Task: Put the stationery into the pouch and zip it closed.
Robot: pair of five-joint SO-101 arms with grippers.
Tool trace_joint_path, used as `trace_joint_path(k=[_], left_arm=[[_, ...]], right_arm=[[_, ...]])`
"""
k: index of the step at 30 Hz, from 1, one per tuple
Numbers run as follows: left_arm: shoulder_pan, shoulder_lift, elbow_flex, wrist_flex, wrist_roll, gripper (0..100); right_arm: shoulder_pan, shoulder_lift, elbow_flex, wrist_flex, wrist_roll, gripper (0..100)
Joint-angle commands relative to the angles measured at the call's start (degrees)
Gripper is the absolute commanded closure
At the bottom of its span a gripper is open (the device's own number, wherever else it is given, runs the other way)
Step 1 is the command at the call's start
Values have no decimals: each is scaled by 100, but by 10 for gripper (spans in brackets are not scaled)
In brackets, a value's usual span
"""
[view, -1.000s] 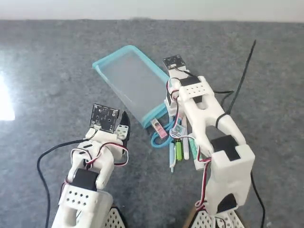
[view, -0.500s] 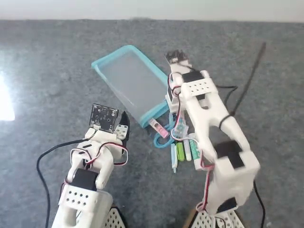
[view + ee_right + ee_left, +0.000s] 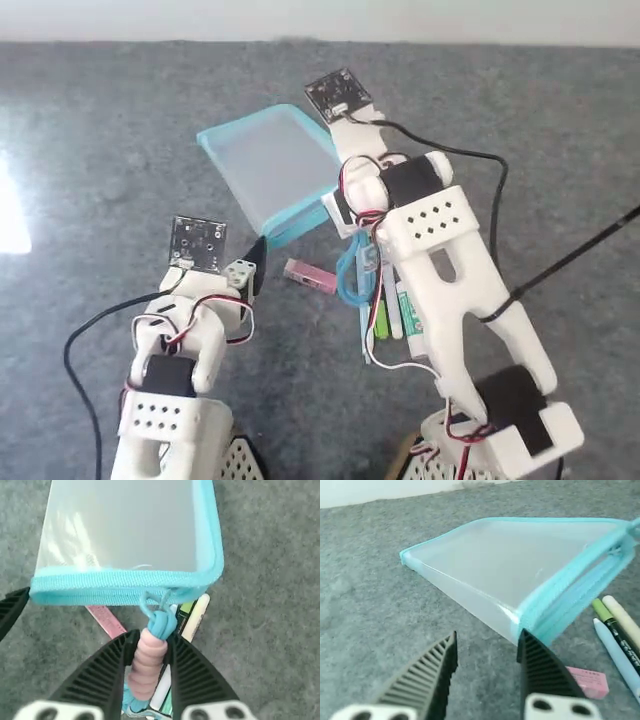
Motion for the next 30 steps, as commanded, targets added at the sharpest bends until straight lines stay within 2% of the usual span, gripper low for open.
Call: trace_joint_path(k=[1,5,9,12,18,20,25,30], left_arm=[[-246,-105,-347,0,-62,807],[-387,-70,-330,-211,-62,792],[-369,-70,-330,-211,-62,736],[-369,-70,-338,-211,-62,731],[-369,-114,-356,-167,-62,731],[-369,-114,-629,167,-62,731],[-308,-114,-1666,2013,97,716],[-527,-123,-1666,1908,-141,693]], right_arm=[[-66,-558,-273,295,79,991],[-154,-848,-273,505,79,991],[-593,-1297,-273,769,79,991],[-866,-1481,-273,831,79,991],[-866,-1516,-255,822,79,991],[-866,-1516,-246,796,79,991],[-857,-1508,-273,673,53,991],[-787,-1508,-484,708,53,991]])
